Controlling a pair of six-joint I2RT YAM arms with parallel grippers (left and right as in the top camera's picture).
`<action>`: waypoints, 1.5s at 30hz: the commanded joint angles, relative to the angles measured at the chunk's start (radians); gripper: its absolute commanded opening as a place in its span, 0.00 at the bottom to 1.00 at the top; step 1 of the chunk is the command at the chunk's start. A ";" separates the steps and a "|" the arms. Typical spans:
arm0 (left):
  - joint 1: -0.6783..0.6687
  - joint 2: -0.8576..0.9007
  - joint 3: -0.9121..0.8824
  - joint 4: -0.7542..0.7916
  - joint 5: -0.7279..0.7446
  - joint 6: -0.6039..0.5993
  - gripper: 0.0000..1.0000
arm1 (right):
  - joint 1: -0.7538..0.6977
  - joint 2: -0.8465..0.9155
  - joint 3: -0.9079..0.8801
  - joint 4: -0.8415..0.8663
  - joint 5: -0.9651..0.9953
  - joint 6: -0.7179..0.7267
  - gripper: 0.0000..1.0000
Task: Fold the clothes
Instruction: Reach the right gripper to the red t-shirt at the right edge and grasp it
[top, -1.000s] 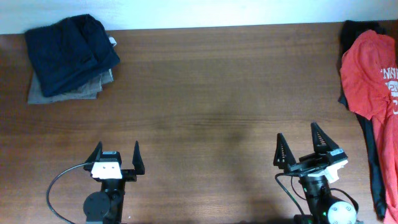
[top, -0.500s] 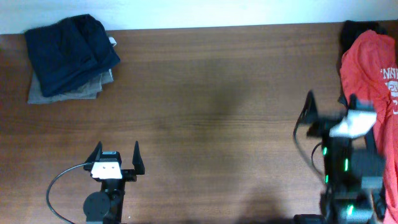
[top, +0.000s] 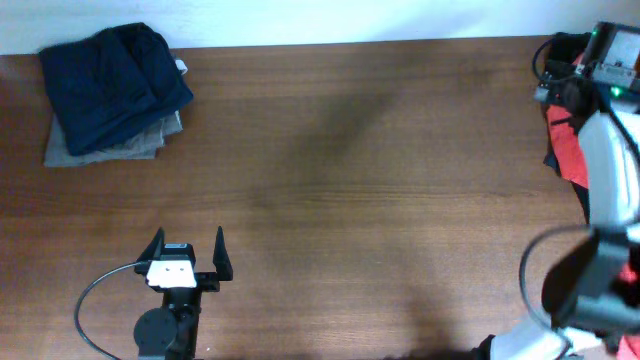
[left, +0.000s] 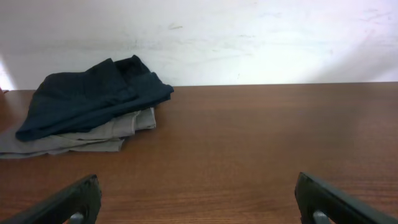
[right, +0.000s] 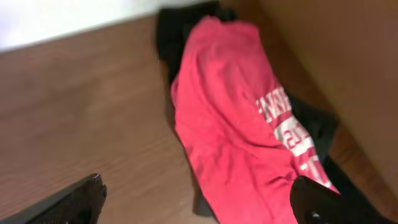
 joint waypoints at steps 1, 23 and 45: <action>0.005 -0.008 -0.002 -0.005 0.011 -0.003 0.99 | -0.011 0.096 0.033 0.024 0.023 -0.006 0.98; 0.005 -0.008 -0.002 -0.005 0.011 -0.003 0.99 | -0.050 0.330 0.032 0.186 0.075 -0.094 0.91; 0.005 -0.008 -0.002 -0.005 0.011 -0.003 0.99 | -0.049 0.459 0.030 0.194 0.206 -0.095 0.91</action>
